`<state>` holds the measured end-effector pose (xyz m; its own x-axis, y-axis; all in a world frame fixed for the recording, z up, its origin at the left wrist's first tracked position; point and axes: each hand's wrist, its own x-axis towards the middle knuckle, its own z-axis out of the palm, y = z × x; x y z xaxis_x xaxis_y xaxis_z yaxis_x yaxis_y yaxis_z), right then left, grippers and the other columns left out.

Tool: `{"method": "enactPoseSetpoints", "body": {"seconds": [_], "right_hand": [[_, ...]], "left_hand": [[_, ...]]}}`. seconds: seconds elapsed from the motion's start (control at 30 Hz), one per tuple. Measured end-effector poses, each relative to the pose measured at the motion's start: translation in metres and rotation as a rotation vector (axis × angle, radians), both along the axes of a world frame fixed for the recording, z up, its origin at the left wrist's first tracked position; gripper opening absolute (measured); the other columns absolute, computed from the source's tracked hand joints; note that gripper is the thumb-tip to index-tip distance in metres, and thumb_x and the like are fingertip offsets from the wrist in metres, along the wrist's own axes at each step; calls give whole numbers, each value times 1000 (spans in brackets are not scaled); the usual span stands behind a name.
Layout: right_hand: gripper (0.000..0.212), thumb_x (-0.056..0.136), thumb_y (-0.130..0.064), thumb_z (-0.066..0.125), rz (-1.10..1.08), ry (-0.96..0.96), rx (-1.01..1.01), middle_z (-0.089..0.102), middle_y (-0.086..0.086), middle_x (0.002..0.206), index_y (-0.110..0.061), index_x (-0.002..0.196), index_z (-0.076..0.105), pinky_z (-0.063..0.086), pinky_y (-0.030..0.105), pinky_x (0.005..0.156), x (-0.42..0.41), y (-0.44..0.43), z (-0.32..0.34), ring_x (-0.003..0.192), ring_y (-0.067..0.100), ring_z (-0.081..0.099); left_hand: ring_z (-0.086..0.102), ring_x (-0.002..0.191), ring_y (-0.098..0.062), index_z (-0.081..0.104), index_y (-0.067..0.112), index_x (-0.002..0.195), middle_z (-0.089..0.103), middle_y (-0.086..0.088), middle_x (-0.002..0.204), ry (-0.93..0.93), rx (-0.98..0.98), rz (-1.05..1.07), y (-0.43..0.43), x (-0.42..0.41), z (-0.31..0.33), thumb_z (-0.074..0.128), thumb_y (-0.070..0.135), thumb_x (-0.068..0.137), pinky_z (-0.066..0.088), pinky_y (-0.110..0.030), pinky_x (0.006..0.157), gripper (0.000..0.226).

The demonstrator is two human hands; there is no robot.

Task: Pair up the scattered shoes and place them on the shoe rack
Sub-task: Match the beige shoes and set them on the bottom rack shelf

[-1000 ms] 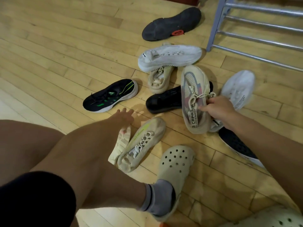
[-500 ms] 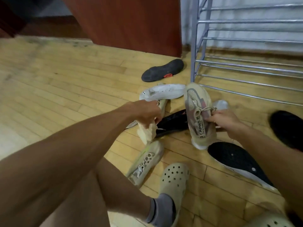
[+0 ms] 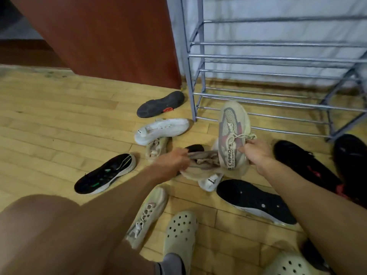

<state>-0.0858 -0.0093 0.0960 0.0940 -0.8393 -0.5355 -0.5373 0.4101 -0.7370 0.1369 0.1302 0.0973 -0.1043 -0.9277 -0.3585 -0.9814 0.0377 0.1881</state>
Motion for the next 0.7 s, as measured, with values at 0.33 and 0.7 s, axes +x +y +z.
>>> {"method": "enactPoseSetpoints", "body": {"seconds": [0.33, 0.7], "right_hand": [[20, 92, -25, 57, 165, 297, -20, 61, 8, 87, -9, 94, 68, 36, 25, 53, -15, -4, -40, 65, 16, 51], [18, 89, -23, 62, 208, 335, 27, 65, 8, 84, -7, 88, 70, 50, 33, 62, -19, -18, -79, 69, 19, 57]], "left_hand": [[52, 109, -30, 43, 9, 127, 41, -12, 129, 26, 284, 500, 13, 10, -67, 51, 30, 93, 48, -42, 90, 41], [27, 138, -32, 11, 11, 150, 26, -13, 149, -95, 173, 453, -54, -64, -129, 69, 43, 77, 32, -47, 108, 98]]}}
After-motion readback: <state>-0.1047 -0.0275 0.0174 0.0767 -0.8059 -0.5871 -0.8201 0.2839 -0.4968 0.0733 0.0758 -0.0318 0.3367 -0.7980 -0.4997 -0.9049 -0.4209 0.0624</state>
